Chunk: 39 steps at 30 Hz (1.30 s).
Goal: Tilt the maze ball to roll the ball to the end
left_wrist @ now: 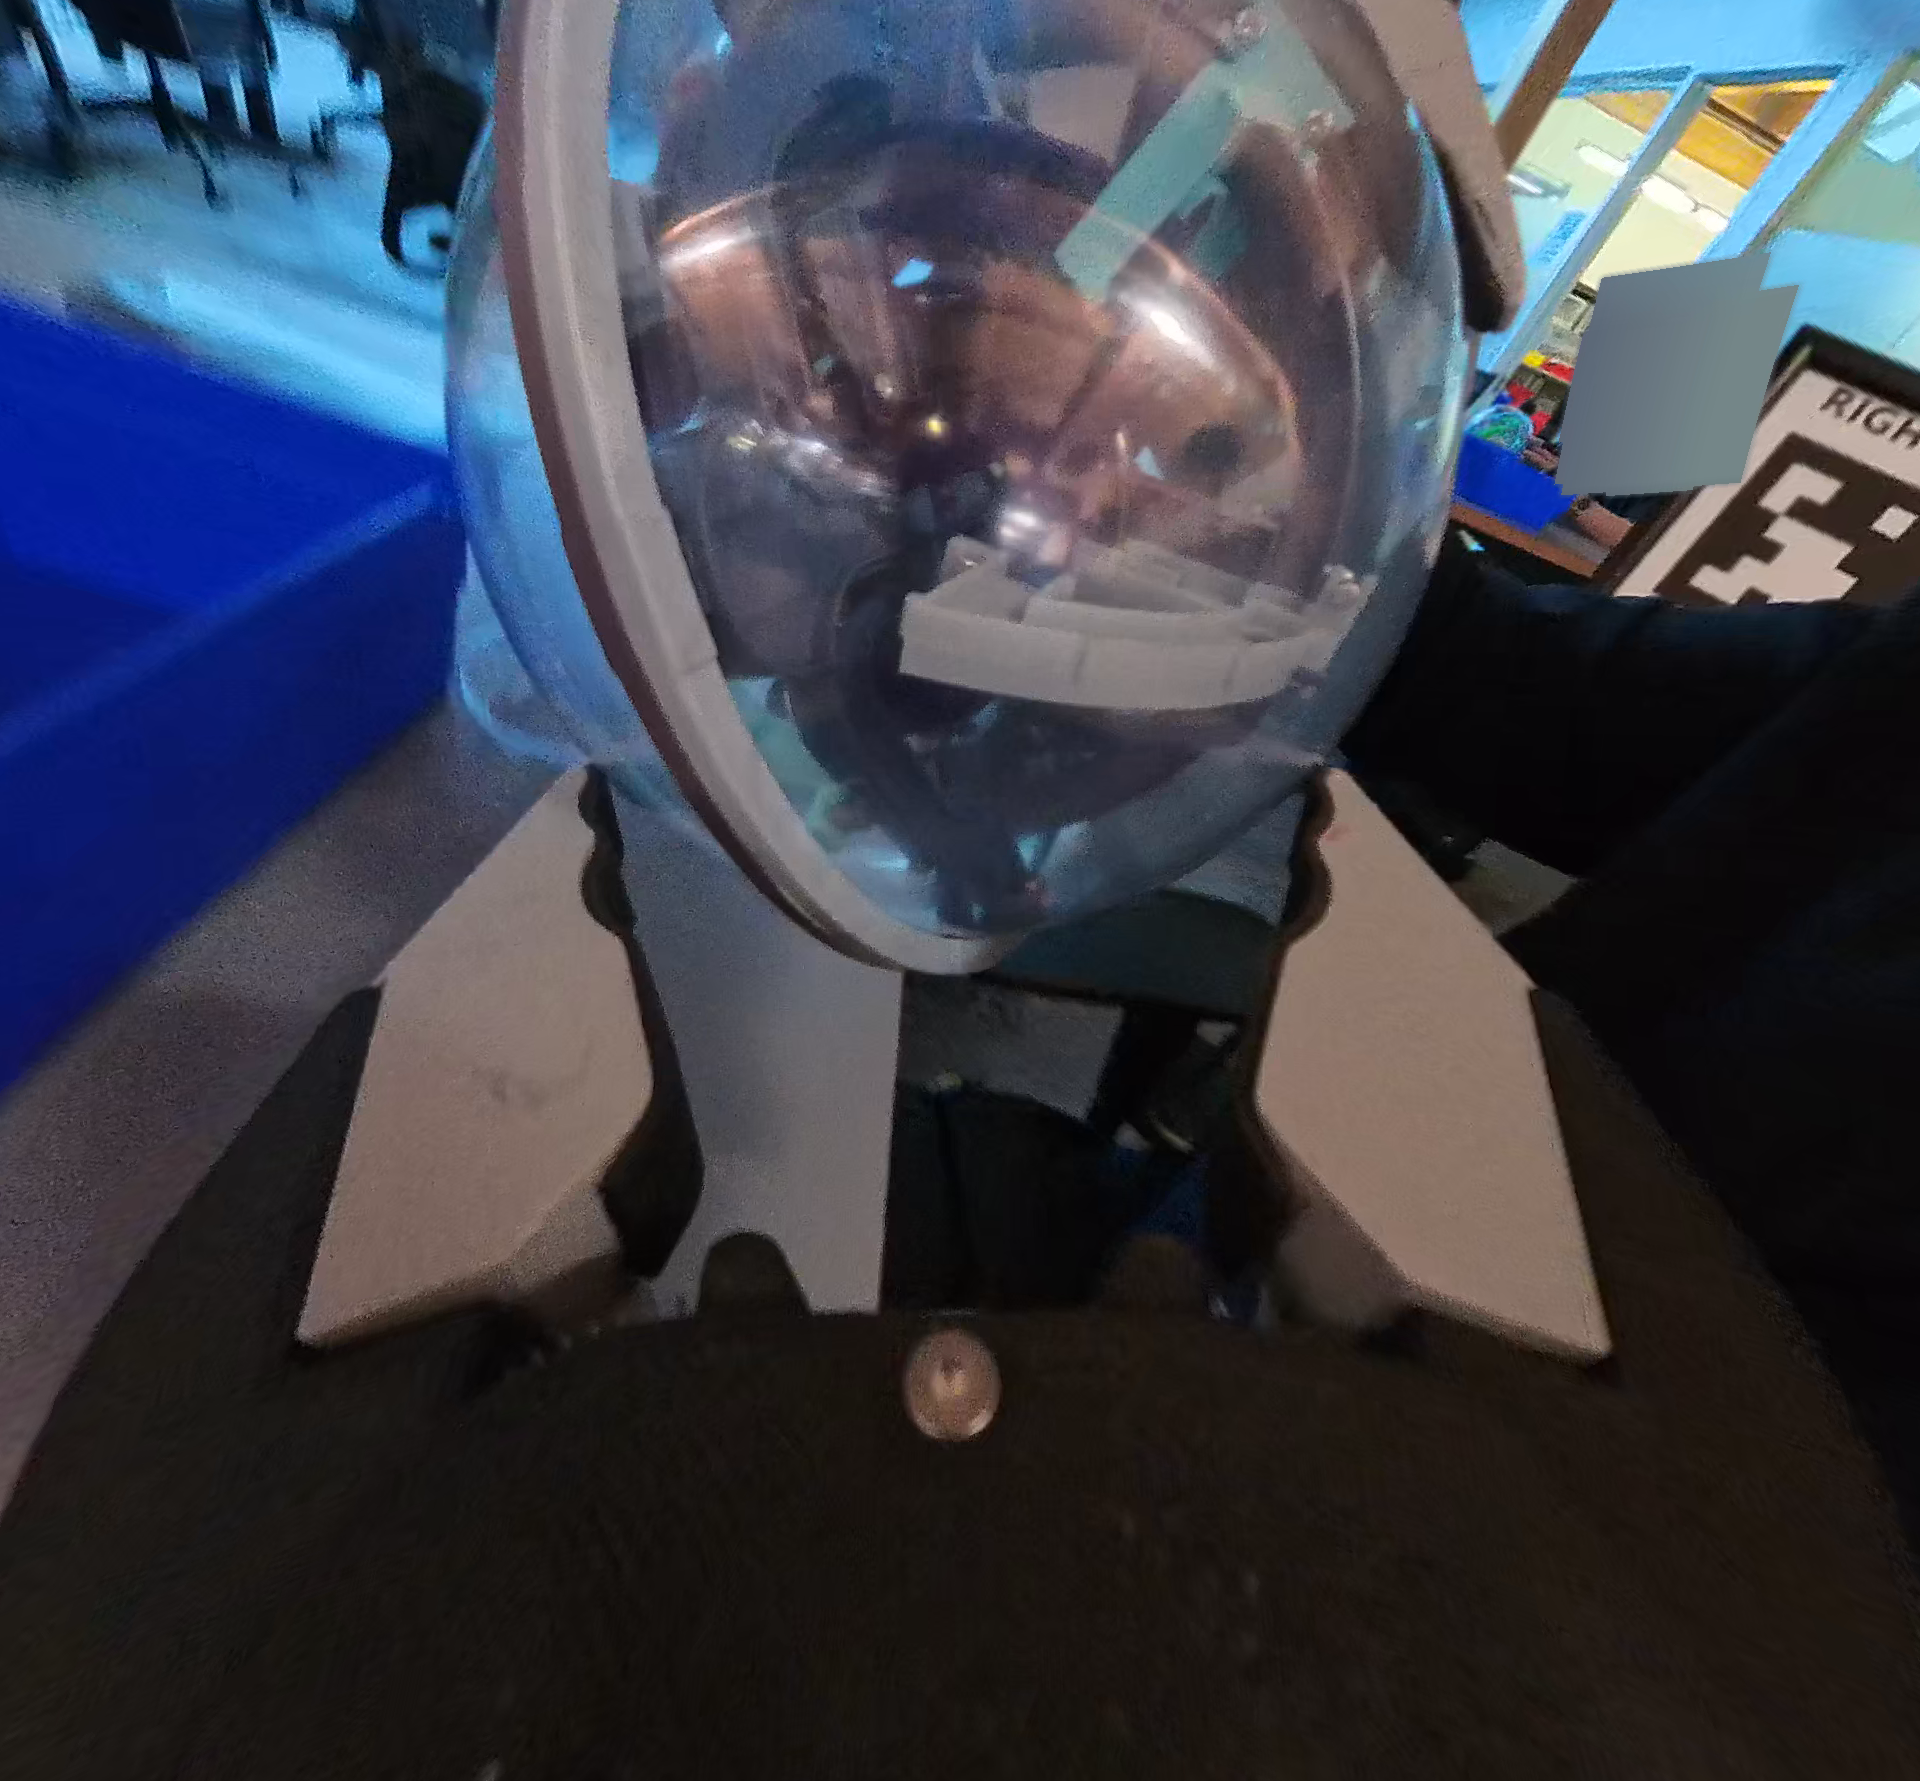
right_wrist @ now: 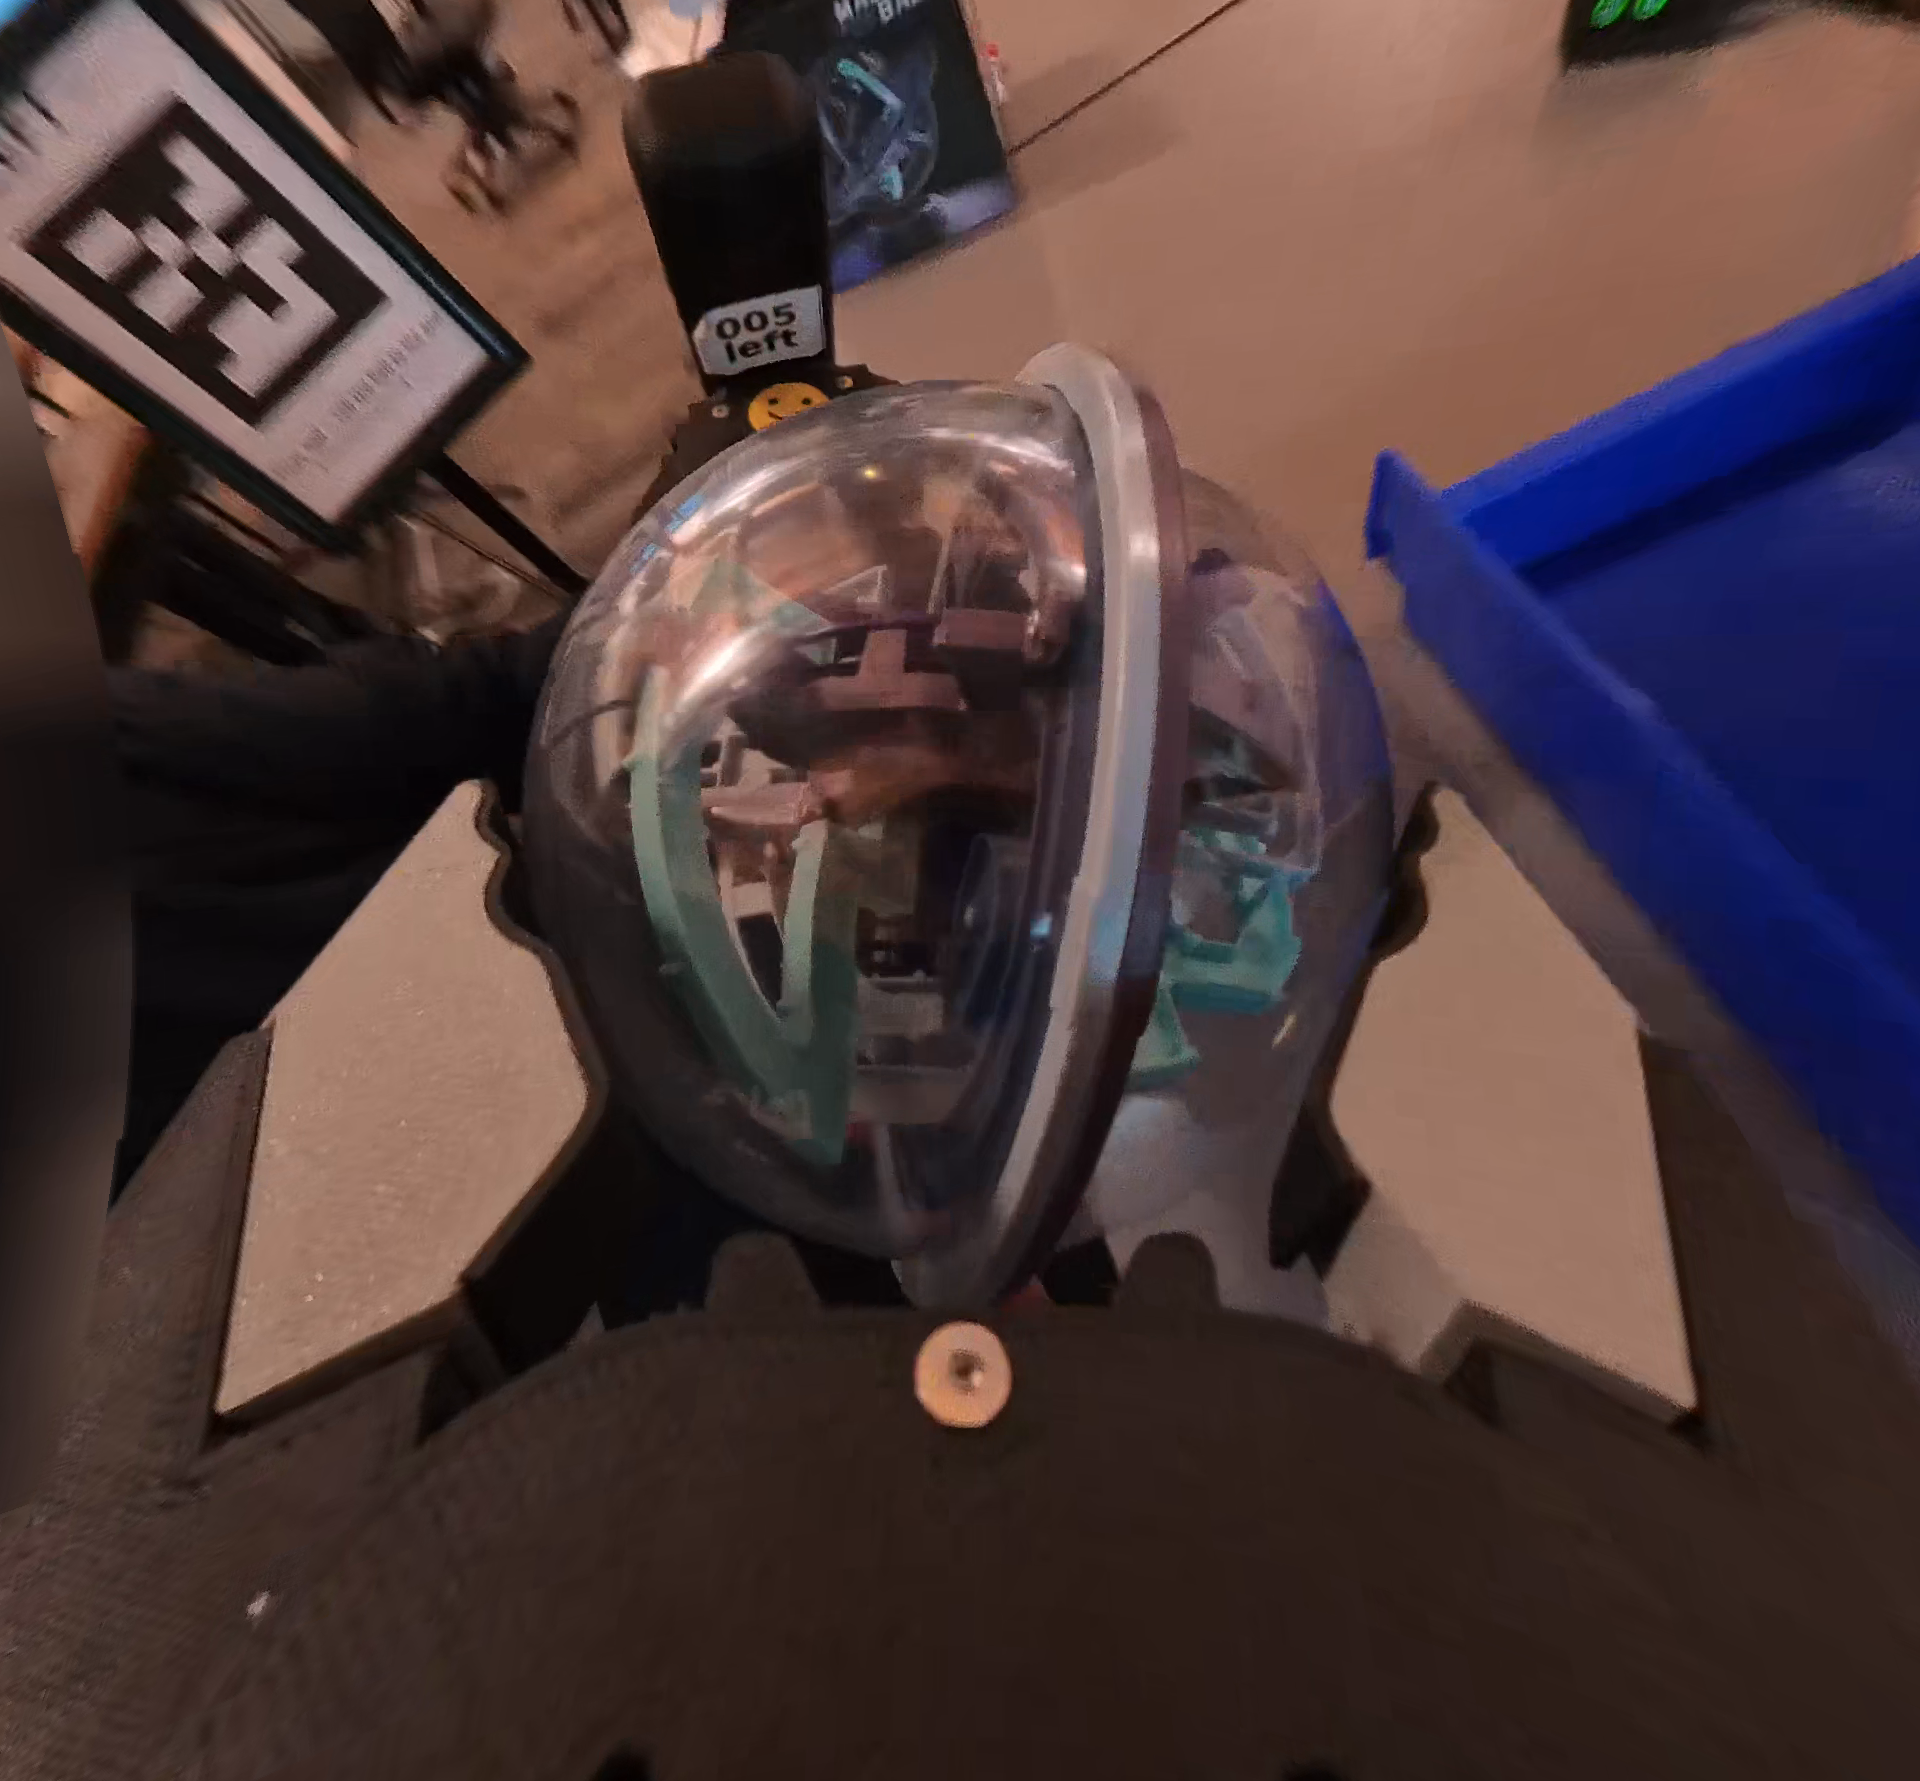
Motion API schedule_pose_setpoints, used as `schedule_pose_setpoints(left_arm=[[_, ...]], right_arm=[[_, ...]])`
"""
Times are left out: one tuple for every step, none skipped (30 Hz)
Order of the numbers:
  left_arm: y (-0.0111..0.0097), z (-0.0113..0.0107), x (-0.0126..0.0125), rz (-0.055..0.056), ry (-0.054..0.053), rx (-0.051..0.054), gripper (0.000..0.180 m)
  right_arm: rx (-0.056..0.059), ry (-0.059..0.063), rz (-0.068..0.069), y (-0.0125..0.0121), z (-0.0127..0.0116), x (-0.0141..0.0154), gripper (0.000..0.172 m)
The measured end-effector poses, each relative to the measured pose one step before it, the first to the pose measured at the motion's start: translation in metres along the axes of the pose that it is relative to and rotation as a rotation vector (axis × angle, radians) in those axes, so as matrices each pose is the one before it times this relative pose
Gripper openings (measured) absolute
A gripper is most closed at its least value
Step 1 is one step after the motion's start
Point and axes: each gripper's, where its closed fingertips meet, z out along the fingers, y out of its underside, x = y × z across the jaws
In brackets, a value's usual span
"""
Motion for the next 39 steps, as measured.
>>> schedule_pose_setpoints(left_arm=[[0.01440, -0.00472, -0.00398, -0.0546, -0.0067, -0.0315, 0.126], [0.01410, -0.00406, -0.00470, -0.0477, -0.0102, -0.0299, 0.125], [0.01295, -0.00376, -0.00564, -0.0398, -0.0130, -0.0251, 0.126], [0.01104, -0.00360, -0.00625, -0.0276, -0.0144, -0.0163, 0.125], [0.00901, -0.00342, -0.00645, -0.0082, -0.0193, -0.0069, 0.124], [0.00788, -0.00282, -0.00604, 0.0053, -0.0213, -0.0055, 0.122], [0.00718, -0.00223, -0.00501, 0.0155, -0.0227, -0.0096, 0.119], [0.00619, -0.00146, -0.00422, 0.0259, -0.0238, -0.0130, 0.116], [0.00608, -0.00039, -0.00374, 0.0352, -0.0247, -0.0180, 0.113], [0.00655, 0.00064, -0.00294, 0.0382, -0.0227, -0.0242, 0.114], [0.00694, 0.00132, -0.00234, 0.0374, -0.0191, -0.0281, 0.116], [0.00767, 0.00169, -0.00145, 0.0406, -0.0131, -0.0282, 0.116], [0.00691, 0.00157, -0.00025, 0.0359, -0.0057, -0.0208, 0.117], [0.00346, 0.00004, 0.00174, 0.0038, 0.0075, -0.0201, 0.120], [0.00090, -0.00113, 0.00069, 0.0091, 0.0054, -0.0026, 0.116], [0.00121, -0.00212, -0.00184, 0.0219, -0.0072, -0.0051, 0.112], [0.00043, -0.00316, -0.00513, 0.0299, -0.0273, -0.0008, 0.109], [-0.00135, -0.00320, -0.00442, 0.0260, -0.0224, 0.0119, 0.105], [-0.00157, -0.00212, -0.00280, 0.0154, -0.0114, 0.0132, 0.101], [-0.00083, -0.00116, -0.00236, 0.0120, -0.0078, 0.0084, 0.101], [-0.00016, -0.00075, -0.00210, 0.0227, -0.0087, 0.0012, 0.101], [0.00086, -0.00032, -0.00176, 0.0357, -0.0106, -0.0067, 0.101], [0.00078, 0.00026, -0.00079, 0.0347, -0.0064, -0.0083, 0.101], [0.00076, 0.00074, 0.00031, 0.0284, -0.0015, -0.0079, 0.100], [0.00135, 0.00099, 0.00036, 0.0263, -0.0020, -0.0114, 0.100], [0.00252, 0.00092, 0.00052, 0.0240, -0.0002, -0.0177, 0.100], [0.00290, 0.00101, 0.00062, 0.0197, 0.0012, -0.0202, 0.099], [0.00261, 0.00087, -0.00003, 0.0141, -0.0025, -0.0180, 0.099], [0.00106, 0.00081, -0.00126, 0.0113, -0.0091, -0.0075, 0.094], [-0.00055, 0.00055, -0.00061, 0.0103, -0.0057, 0.0020, 0.093], [-0.00030, 0.00053, -0.00172, 0.0059, -0.0092, 0.0008, 0.091], [-0.00039, 0.00054, -0.00207, -0.0019, -0.0064, 0.0014, 0.091], [-0.00042, 0.00071, -0.00260, -0.0095, -0.0050, 0.0017, 0.092], [-0.00064, 0.00080, -0.00390, -0.0114, -0.0106, 0.0030, 0.093], [-0.00159, 0.00059, -0.00446, -0.0071, -0.0147, 0.0097, 0.094], [-0.00222, 0.00047, -0.00352, -0.0061, -0.0095, 0.0129, 0.095], [-0.00241, 0.00037, -0.00034, 0.0002, 0.0078, 0.0135, 0.095], [0.00001, 0.00118, 0.00024, 0.0012, 0.0074, -0.0022, 0.096], [0.00031, 0.00132, -0.00073, -0.0022, -0.0006, -0.0047, 0.097]], right_arm=[[0.0228, -0.0407, 0.0548, 0.01080, 0.01181, 0.00583, 0.157], [0.0271, -0.0377, 0.0489, 0.00967, 0.01142, 0.00644, 0.157], [0.0294, -0.0351, 0.0472, 0.00898, 0.01057, 0.00717, 0.156], [0.0257, -0.0346, 0.0485, 0.00822, 0.00921, 0.00741, 0.157], [0.0289, -0.0352, 0.0500, 0.00640, 0.00735, 0.00728, 0.156], [0.0307, -0.0372, 0.0509, 0.00452, 0.00548, 0.00688, 0.156], [0.0268, -0.0379, 0.0480, 0.00353, 0.00386, 0.00606, 0.156], [0.0220, -0.0348, 0.0363, 0.00261, 0.00245, 0.00508, 0.158], [0.0168, -0.0262, 0.0243, 0.00241, 0.00163, 0.00446, 0.156], [0.0057, -0.0136, 0.0120, 0.00291, 0.00165, 0.00418, 0.156], [-0.0050, -0.0033, 0.0017, 0.00348, 0.00152, 0.00363, 0.156], [-0.0056, 0.0010, 0.0012, 0.00290, 0.00140, 0.00313, 0.156], [-0.0031, -0.0002, 0.0074, 0.00223, 0.00095, 0.00274, 0.157], [-0.0008, -0.0061, 0.0112, 0.00172, 0.00077, 0.00183, 0.157], [0.0001, -0.0103, 0.0110, 0.00154, 0.00001, 0.00117, 0.156], [0.0014, -0.0074, 0.0058, 0.00120, -0.00052, 0.00098, 0.156], [0.0108, -0.0035, -0.0027, -0.00064, -0.00127, 0.00042, 0.153], [0.0173, 0.0048, -0.0196, -0.00222, -0.00171, 0.00042, 0.149], [0.0204, 0.0102, -0.0434, -0.00318, -0.00170, 0.00019, 0.147], [0.0187, 0.0102, -0.0536, -0.00317, -0.00147, -0.00021, 0.144], [0.0080, 0.0082, -0.0464, -0.00199, -0.00105, -0.00045, 0.142], [-0.0026, 0.0041, -0.0402, -0.00054, -0.00020, -0.00101, 0.142], [-0.0037, 0.0002, -0.0414, -0.00030, 0.00027, -0.00146, 0.142], [0.0030, 0.0053, -0.0449, -0.00175, -0.00002, -0.00083, 0.143], [0.0105, 0.0202, -0.0463, -0.00344, -0.00079, 0.00090, 0.146], [0.0198, 0.0294, -0.0495, -0.00557, -0.00186, 0.00154, 0.145], [0.0340, 0.0241, -0.0596, -0.00810, -0.00296, 0.00002, 0.137], [0.0451, 0.0118, -0.0682, -0.00957, -0.00343, -0.00233, 0.122], [0.0435, 0.0012, -0.0687, -0.00890, -0.00269, -0.00400, 0.104], [0.0303, 0.0052, -0.0601, -0.00665, -0.00158, -0.00313, 0.100], [0.0098, 0.0077, -0.0477, -0.00304, -0.00031, -0.00224, 0.098], [-0.0139, -0.0036, -0.0299, 0.00124, 0.00105, -0.00279, 0.105], [-0.0326, -0.0109, -0.0125, 0.00471, 0.00229, -0.00240, 0.112], [-0.0334, -0.0079, -0.0044, 0.00552, 0.00255, -0.00110, 0.119], [-0.0258, -0.0032, -0.0046, 0.00455, 0.00181, 0.00010, 0.126], [-0.0246, -0.0077, -0.0076, 0.00443, 0.00115, -0.00018, 0.126], [-0.0127, -0.0150, -0.0040, 0.00285, 0.00106, -0.00122, 0.126], [0.0068, -0.0096, 0.0015, 0.00018, 0.00049, -0.00024, 0.127], [0.0146, -0.0037, 0.0030, -0.00064, 0.00045, 0.00086, 0.127]])
